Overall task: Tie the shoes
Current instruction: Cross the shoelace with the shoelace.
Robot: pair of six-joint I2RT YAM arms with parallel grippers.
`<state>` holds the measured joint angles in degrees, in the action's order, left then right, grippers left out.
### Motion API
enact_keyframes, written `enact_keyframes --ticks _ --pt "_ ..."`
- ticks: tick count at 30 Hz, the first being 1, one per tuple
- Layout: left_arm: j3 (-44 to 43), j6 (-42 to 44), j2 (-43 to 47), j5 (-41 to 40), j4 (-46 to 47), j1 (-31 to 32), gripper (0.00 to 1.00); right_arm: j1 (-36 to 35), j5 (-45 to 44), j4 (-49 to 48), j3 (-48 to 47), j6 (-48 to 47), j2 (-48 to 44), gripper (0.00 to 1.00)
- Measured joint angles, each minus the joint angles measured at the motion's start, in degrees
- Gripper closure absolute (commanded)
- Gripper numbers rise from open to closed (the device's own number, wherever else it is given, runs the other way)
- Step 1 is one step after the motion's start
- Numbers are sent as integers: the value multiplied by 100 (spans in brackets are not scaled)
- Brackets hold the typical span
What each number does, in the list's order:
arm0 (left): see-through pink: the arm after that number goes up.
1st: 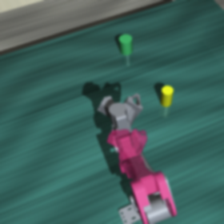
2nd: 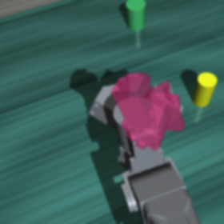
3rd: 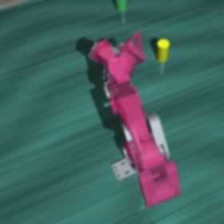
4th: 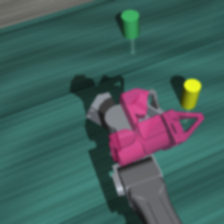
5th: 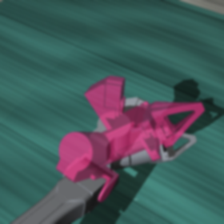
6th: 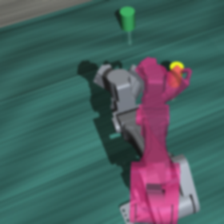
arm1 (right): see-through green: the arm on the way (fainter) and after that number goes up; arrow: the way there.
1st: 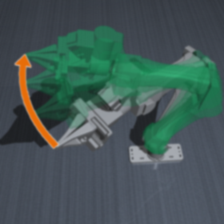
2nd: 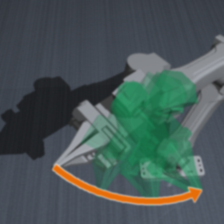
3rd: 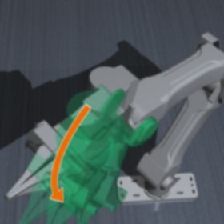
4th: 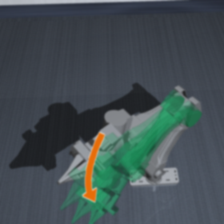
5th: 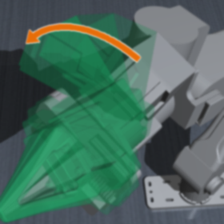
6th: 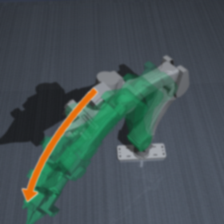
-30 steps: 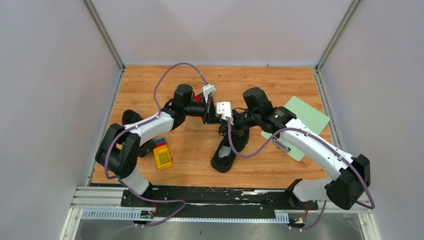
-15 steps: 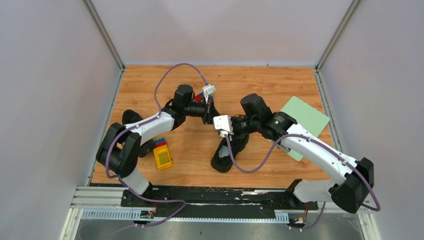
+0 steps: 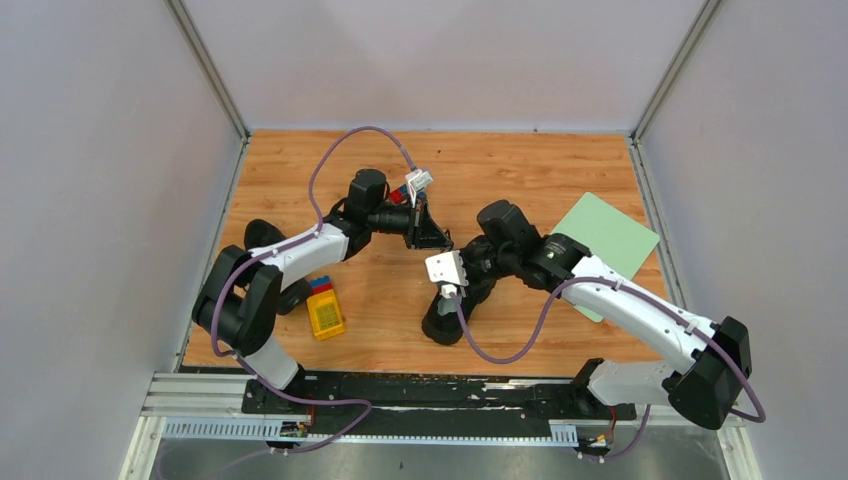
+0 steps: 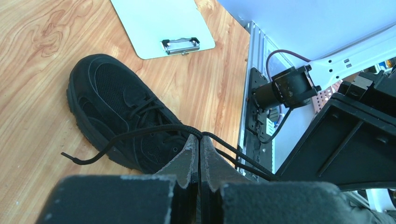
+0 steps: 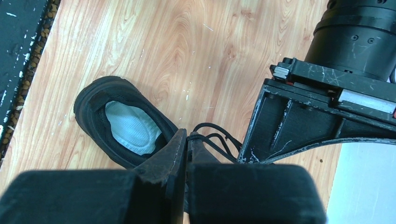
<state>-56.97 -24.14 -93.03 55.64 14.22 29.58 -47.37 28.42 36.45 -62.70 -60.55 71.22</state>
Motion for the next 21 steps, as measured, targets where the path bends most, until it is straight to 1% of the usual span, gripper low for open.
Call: enact_keyframes --ticks 21 --pt "0 -7 0 68 -160 7 100 -269 -476 116 667 -1071 -92 100"
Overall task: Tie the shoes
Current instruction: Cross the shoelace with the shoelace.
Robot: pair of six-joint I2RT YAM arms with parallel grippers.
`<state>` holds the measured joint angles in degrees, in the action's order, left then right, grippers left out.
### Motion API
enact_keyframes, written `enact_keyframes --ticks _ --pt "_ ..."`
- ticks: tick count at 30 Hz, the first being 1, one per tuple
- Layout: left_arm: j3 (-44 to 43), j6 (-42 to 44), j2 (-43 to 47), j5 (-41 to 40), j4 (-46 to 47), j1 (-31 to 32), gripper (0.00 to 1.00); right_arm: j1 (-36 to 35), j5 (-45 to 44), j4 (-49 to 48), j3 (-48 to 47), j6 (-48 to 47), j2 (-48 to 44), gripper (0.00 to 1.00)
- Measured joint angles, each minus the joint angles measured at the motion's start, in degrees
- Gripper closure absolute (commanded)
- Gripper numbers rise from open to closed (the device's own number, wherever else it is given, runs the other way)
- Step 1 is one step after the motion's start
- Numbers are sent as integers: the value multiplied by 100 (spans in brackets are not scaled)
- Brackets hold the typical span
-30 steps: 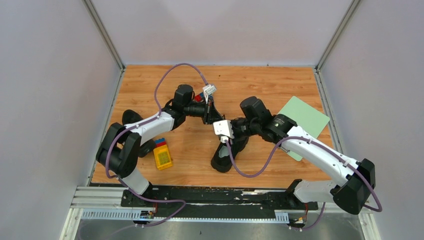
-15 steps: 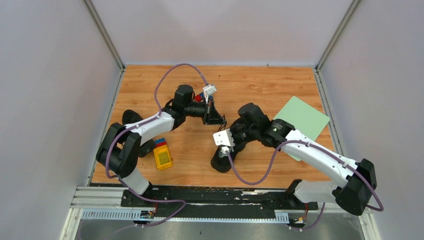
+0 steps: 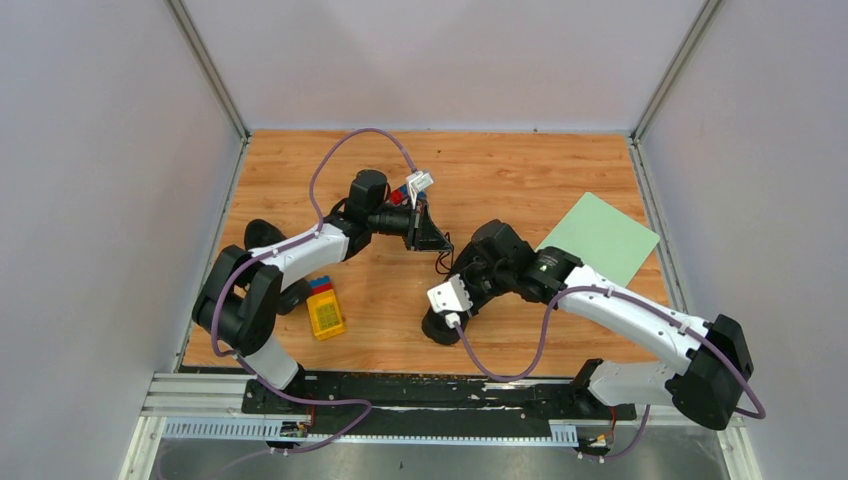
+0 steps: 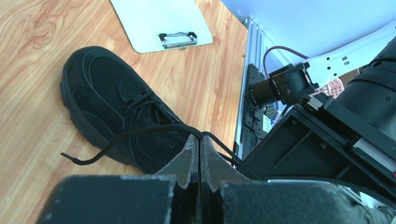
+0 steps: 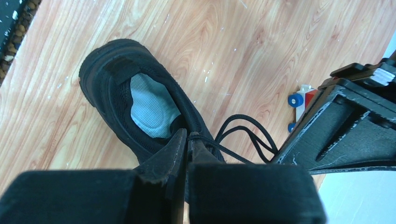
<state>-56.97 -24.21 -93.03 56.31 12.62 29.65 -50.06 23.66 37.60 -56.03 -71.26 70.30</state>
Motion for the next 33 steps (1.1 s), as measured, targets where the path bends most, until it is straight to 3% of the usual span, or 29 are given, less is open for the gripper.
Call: enact_keyframes --ticks 10,17,22,28,33 --pt "2 -11 0 -153 9 0 100 -55 -804 -177 216 -74 214 99" --pt "2 -11 0 -201 46 0 100 -57 -1276 -249 466 133 195 57" --pt "2 -13 0 -232 46 0 100 96 -1060 238 400 387 -236 43" --pt "2 -13 0 -240 46 2 100 1005 -446 925 -46 483 -743 43" --pt "2 -11 0 -240 44 22 100 1729 192 1152 -385 428 -17 51"
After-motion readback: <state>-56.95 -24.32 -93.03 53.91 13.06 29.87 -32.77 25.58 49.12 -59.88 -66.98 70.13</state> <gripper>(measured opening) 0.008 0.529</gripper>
